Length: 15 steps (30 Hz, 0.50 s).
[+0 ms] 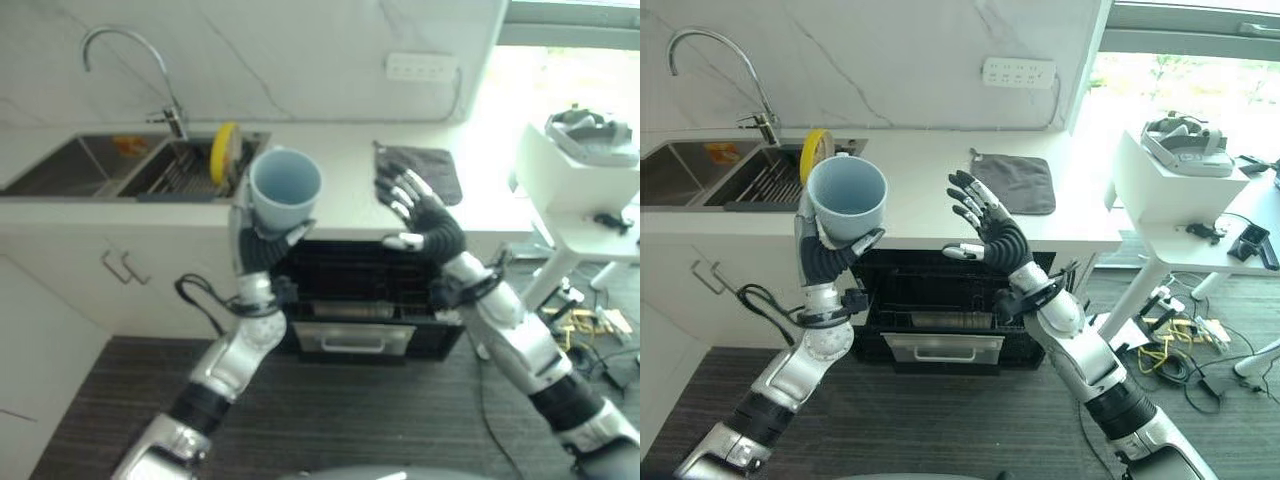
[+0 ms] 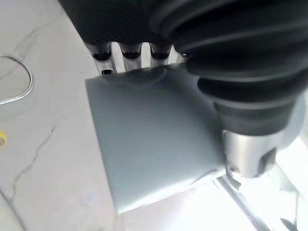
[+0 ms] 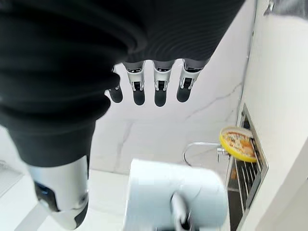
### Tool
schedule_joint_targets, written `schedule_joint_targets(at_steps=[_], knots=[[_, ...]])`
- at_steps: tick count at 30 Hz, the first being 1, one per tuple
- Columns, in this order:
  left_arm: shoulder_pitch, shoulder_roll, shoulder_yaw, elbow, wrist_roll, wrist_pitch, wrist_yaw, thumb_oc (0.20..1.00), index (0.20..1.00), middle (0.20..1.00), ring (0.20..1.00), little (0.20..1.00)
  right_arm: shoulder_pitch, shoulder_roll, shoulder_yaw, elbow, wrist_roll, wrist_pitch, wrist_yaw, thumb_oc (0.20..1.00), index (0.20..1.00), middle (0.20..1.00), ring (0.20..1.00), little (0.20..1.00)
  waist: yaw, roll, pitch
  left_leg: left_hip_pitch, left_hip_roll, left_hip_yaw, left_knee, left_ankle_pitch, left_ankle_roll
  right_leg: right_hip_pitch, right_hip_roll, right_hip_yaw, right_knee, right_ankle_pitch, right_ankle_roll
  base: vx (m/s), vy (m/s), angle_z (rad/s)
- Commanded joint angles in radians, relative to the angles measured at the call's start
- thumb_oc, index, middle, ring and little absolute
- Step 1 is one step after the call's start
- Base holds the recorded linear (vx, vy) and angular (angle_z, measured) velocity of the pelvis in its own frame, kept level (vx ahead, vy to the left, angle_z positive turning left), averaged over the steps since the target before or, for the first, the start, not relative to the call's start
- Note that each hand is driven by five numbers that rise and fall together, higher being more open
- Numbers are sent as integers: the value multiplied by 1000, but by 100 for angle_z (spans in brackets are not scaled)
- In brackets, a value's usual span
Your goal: Place the dishes in the dishwasher.
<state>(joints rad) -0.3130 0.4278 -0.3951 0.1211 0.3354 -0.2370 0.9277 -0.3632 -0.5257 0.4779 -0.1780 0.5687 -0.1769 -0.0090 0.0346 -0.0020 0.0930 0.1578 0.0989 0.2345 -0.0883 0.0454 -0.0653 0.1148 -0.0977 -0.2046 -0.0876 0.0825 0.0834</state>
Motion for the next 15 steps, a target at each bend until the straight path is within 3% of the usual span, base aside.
schedule_joint_targets(at_steps=[1,15], knots=[[-75,5,6,9,42,-35,103,200,200,200,200,200,-64,44,-23,-6,-52,-19,-40,1000,1000,1000,1000,1000,12,-59,-11,-23,39,-74,1,-30,-15,42,-102,-42,0,-28,66,11,-25,9],[-92,-58,-48,-17,30,-35,80,200,200,200,200,200,-187,122,28,36,-120,54,-97,1000,1000,1000,1000,1000,50,-63,-11,-23,34,-110,1,-32,-16,62,-100,-60,0,-35,57,18,-5,6]])
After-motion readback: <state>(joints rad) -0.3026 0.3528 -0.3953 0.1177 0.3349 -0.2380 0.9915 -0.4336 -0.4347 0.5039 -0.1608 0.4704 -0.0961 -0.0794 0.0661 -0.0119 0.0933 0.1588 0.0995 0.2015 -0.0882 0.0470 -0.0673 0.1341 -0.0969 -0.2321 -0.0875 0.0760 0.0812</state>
